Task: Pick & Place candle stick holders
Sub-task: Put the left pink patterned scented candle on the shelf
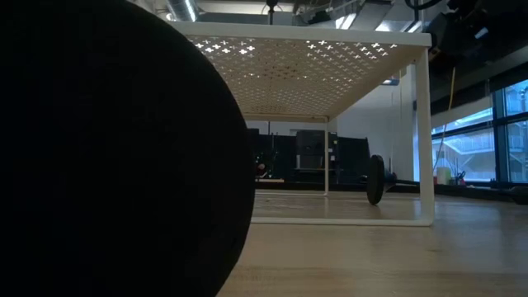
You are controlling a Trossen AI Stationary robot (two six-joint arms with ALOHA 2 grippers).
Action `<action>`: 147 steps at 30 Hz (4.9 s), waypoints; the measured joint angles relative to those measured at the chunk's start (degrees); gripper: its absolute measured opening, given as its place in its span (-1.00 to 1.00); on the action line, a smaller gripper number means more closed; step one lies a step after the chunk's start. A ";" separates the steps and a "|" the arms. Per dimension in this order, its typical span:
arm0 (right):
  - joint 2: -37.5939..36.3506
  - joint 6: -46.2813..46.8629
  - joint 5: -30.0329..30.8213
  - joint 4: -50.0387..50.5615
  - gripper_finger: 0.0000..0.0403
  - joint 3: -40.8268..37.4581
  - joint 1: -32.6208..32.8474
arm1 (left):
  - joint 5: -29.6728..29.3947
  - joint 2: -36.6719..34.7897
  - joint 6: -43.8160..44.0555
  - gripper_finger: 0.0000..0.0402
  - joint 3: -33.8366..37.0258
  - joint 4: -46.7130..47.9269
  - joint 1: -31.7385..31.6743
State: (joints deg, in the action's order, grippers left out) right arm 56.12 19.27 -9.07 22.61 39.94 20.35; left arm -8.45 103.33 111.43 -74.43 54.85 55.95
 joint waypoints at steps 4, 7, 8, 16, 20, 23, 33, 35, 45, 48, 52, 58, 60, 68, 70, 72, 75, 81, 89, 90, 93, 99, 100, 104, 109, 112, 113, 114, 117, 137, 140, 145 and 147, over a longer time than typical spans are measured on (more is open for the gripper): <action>0.00 -0.26 0.01 -0.17 -0.03 0.00 -0.10 | -0.87 -1.18 -1.69 0.99 2.04 -3.63 -0.35; 0.00 -0.26 0.01 -0.15 -0.03 0.00 -0.10 | 0.67 0.67 -4.59 0.99 2.68 -4.22 -1.72; 0.00 -0.25 -0.01 -0.15 -0.03 0.00 -0.04 | 1.40 1.34 -5.48 0.99 2.75 -4.17 -2.22; 0.00 0.72 -0.01 -0.07 -0.03 0.00 1.19 | 5.55 3.16 -8.53 0.99 2.72 -4.38 -3.96; 0.00 0.87 -0.01 -0.06 -0.03 0.00 1.19 | 6.38 3.16 -7.22 0.99 2.72 -4.57 -3.34; 0.00 0.87 -0.01 -0.06 -0.03 0.00 1.19 | 6.17 3.16 -6.33 0.99 2.70 -6.29 -2.78; 0.00 0.87 -0.03 -0.04 -0.03 0.00 1.19 | 0.90 3.16 -7.94 0.99 2.70 -10.12 -2.25; 0.00 0.87 -0.01 -0.04 -0.03 0.00 1.19 | 0.98 3.16 -9.15 0.99 2.70 -11.22 -2.25; 0.00 0.85 -0.01 -0.04 -0.03 0.00 1.19 | 1.68 3.16 -7.77 0.99 3.20 -10.09 -2.25; 0.00 0.85 -0.01 0.00 -0.03 0.00 1.19 | 3.61 3.16 -6.12 0.99 4.69 -10.48 -2.25; 0.00 0.85 -0.03 0.03 -0.03 -0.01 1.19 | 4.60 3.16 -5.19 0.99 6.53 -12.68 -2.24; 0.00 0.85 -0.03 0.02 -0.03 0.00 1.19 | 4.12 3.16 -5.08 0.99 6.55 -13.14 -2.25; 0.00 0.85 -0.03 0.03 -0.03 0.00 1.19 | 4.19 3.16 -4.78 0.99 6.55 -13.31 -2.25; 0.00 0.85 -0.03 0.03 -0.03 0.00 1.19 | 6.83 3.16 -3.73 0.75 6.55 -13.92 -2.25; 0.00 0.85 -0.03 0.03 -0.03 0.00 1.19 | 6.58 3.16 -3.78 0.60 6.55 -13.91 -2.25; 0.00 0.85 -0.03 0.03 -0.03 0.00 1.19 | 6.25 3.13 -4.29 0.46 6.55 -13.87 -2.33; 0.00 0.85 -0.03 0.03 -0.03 0.00 1.19 | 6.03 2.92 -5.11 0.40 6.40 -14.22 -2.51; 0.00 0.85 -0.03 -0.06 -0.03 -0.02 1.19 | 6.53 3.31 -6.22 0.29 3.91 -8.93 -2.66; 0.00 0.85 -0.01 -0.13 -0.03 0.00 1.19 | 5.37 3.23 -11.70 -0.18 -3.97 0.86 -5.36; 0.00 0.85 -0.03 -0.13 -0.03 0.00 1.19 | 5.54 3.23 -12.48 -0.24 -4.18 0.84 -5.63; 0.00 0.85 -0.03 -0.13 -0.03 -0.01 1.19 | 5.29 3.23 -13.62 -0.39 -4.16 1.55 -6.29; 0.00 0.85 -0.03 -0.12 -0.03 0.00 1.19 | 2.28 3.23 -14.79 -0.53 -4.16 3.55 -6.78; 0.00 0.85 -0.02 -0.11 -0.03 0.00 1.18 | 1.33 3.23 -15.37 -0.54 -4.16 3.56 -6.92; 0.00 0.85 -0.02 -0.13 -0.03 -0.01 1.17 | -0.39 3.23 -16.56 -0.57 -4.16 3.47 -7.52; 0.00 0.84 -0.02 -0.15 -0.03 -0.01 1.18 | 3.15 3.23 -17.13 -0.57 -4.16 3.47 -9.21; 0.00 0.85 -0.03 -0.15 -0.03 0.00 1.19 | 3.96 3.23 -17.69 -0.57 -4.16 3.47 -9.80; 0.00 0.85 -0.02 -0.15 -0.03 -0.01 1.17 | 4.07 3.21 -17.75 -0.57 -4.16 3.47 -9.94; 0.00 0.85 -0.03 -0.15 -0.03 0.00 1.17 | 4.18 3.21 -18.06 -0.57 -4.16 3.47 -10.06; 0.00 0.85 -0.03 -0.15 -0.03 0.00 1.17 | 4.55 3.21 -18.39 -0.57 -4.16 3.64 -10.43; 0.00 0.83 -0.03 -0.16 -0.03 -0.01 1.17 | 4.97 3.16 -27.40 0.09 -4.16 9.20 -15.49; 0.00 0.83 -0.03 -0.15 -0.03 -0.01 1.18 | 3.20 3.16 -26.98 0.26 -4.16 11.40 -16.42; 0.00 0.83 -0.03 -0.15 -0.03 -0.01 1.19 | 1.49 3.16 -29.19 0.41 -4.16 9.63 -17.69; 0.00 0.83 -0.03 -0.15 -0.03 0.00 1.17 | 1.66 3.16 -30.14 0.43 -4.16 8.04 -17.97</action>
State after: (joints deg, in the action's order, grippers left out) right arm 56.12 20.10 -9.10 22.46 39.94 21.52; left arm -6.80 106.50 81.28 -78.59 62.89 37.98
